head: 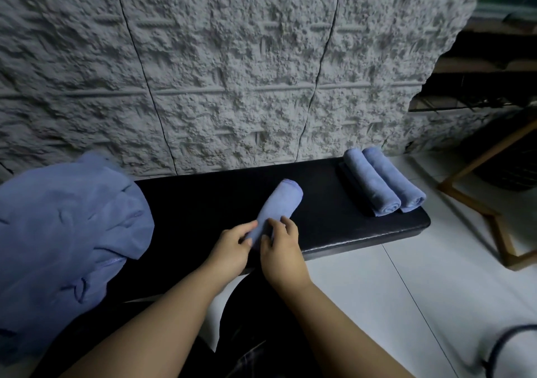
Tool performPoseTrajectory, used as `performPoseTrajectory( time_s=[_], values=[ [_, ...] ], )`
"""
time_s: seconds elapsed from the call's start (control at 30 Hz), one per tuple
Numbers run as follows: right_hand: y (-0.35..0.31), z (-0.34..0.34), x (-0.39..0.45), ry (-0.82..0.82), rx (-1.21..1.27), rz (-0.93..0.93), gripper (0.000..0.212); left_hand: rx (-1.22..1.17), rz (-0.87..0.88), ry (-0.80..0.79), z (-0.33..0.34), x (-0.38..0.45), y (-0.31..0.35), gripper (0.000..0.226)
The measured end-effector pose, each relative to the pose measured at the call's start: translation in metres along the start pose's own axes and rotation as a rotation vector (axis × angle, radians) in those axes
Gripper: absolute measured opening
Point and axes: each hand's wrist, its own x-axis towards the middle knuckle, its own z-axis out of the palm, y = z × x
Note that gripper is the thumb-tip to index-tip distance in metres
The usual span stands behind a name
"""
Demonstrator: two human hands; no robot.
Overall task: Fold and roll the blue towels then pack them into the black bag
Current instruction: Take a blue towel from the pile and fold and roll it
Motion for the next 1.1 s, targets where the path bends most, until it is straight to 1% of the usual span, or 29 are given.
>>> performPoseTrajectory(
  time_s=[0.1, 0.27, 0.33, 0.43, 0.53, 0.6, 0.77, 0.97, 1.1],
  values=[
    [0.009, -0.01, 0.006, 0.048, -0.012, 0.028, 0.044, -0.119, -0.032, -0.083, 0.017, -0.001, 0.012, 0.053],
    [0.027, -0.019, 0.017, 0.125, -0.055, 0.027, 0.053, -0.16, -0.086, -0.186, 0.03, 0.007, 0.008, 0.068],
    [0.034, -0.021, 0.022, 0.149, -0.065, 0.015, 0.055, -0.138, -0.062, -0.249, 0.033, 0.006, 0.009, 0.07],
    [0.043, -0.025, 0.028, 0.23, -0.116, -0.038, 0.046, 0.007, 0.031, -0.311, 0.038, 0.004, 0.014, 0.072],
    [0.054, -0.031, 0.037, 0.281, -0.203, -0.071, 0.044, 0.217, 0.119, -0.237, 0.038, 0.001, 0.02, 0.063],
    [0.063, -0.038, 0.044, 0.315, -0.243, -0.075, 0.045, 0.299, 0.147, -0.203, 0.035, -0.004, 0.023, 0.057],
    [0.085, -0.072, 0.064, 0.401, -0.273, 0.005, 0.048, 0.393, 0.157, -0.221, 0.027, -0.009, 0.019, 0.052],
    [0.091, -0.094, 0.076, 0.407, -0.399, 0.047, 0.046, 0.445, 0.173, -0.215, 0.026, -0.012, 0.014, 0.049],
    [0.09, -0.098, 0.082, 0.404, -0.461, 0.076, 0.049, 0.449, 0.168, -0.208, 0.024, -0.016, 0.015, 0.049]
  ],
)
